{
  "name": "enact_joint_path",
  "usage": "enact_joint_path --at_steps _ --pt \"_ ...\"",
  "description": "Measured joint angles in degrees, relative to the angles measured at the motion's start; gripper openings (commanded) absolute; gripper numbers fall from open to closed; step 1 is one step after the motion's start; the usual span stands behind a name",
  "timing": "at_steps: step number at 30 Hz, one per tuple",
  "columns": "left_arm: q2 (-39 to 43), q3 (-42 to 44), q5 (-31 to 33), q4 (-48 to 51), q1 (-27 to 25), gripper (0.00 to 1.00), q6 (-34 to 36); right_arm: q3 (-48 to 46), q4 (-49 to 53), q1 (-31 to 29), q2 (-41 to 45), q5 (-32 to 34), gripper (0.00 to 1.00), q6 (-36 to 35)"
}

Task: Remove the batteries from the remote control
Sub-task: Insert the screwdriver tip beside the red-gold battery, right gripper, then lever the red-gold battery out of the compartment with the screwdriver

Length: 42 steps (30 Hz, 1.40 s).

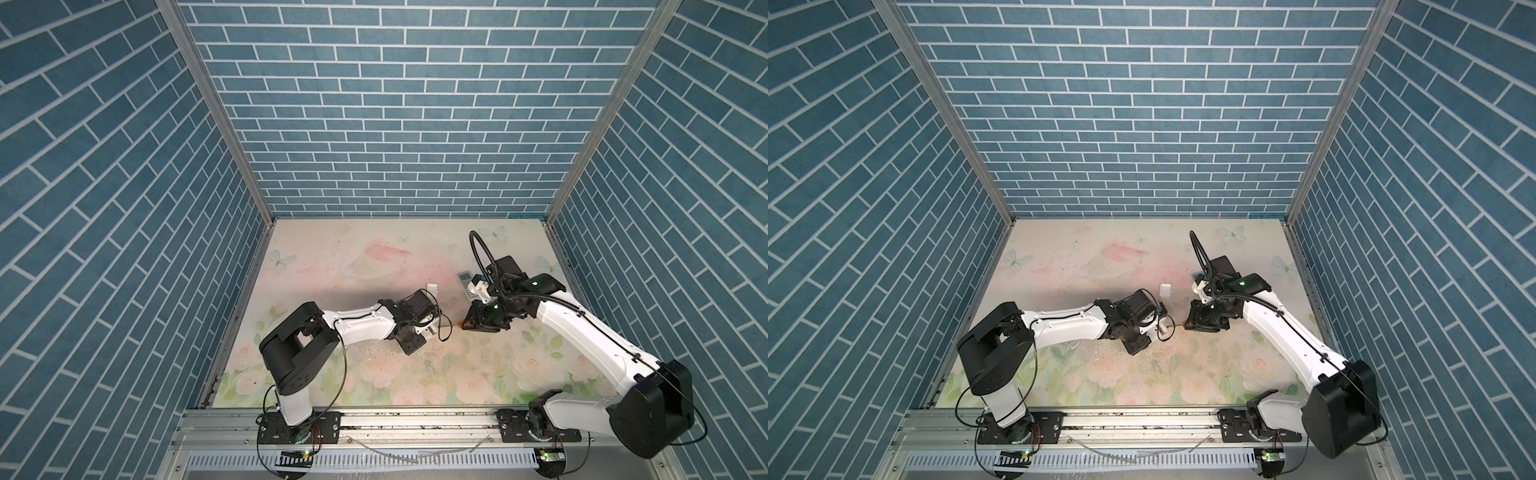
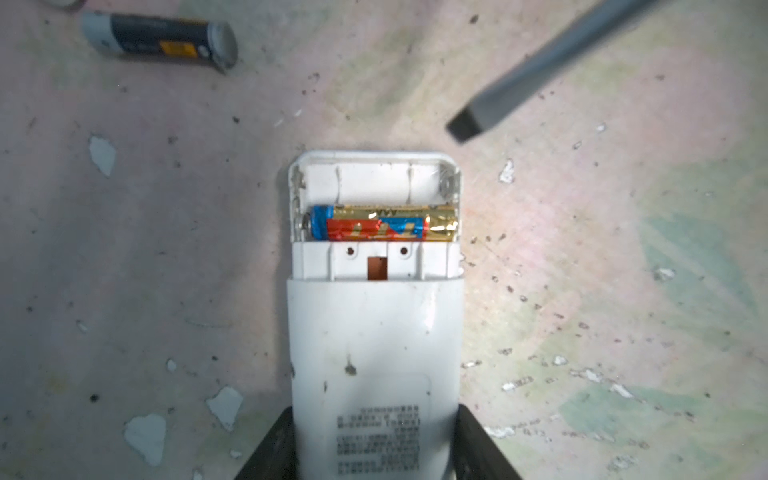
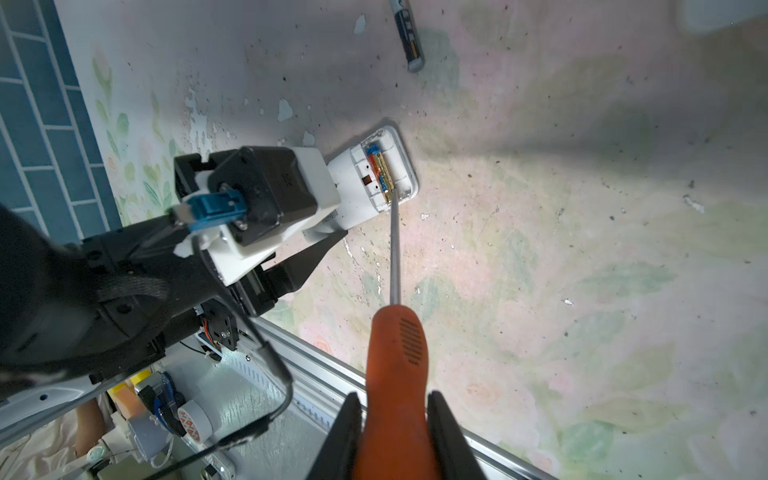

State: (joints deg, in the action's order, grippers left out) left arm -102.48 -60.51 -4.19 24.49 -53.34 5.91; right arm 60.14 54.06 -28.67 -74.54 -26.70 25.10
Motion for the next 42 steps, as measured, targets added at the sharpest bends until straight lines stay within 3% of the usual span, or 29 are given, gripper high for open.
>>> enact_joint_path --at_steps 12,42 --pt "-1.9 -2.5 -1.2 1.7 0.0 0.00 4.0 0.3 -0.2 0.4 -4.3 -0.3 0.00 -5.9" --pt "-2.6 -3.4 -2.1 2.4 0.2 0.00 3.4 -2.6 -5.6 1.4 -5.3 -4.0 0.00 -7.4"
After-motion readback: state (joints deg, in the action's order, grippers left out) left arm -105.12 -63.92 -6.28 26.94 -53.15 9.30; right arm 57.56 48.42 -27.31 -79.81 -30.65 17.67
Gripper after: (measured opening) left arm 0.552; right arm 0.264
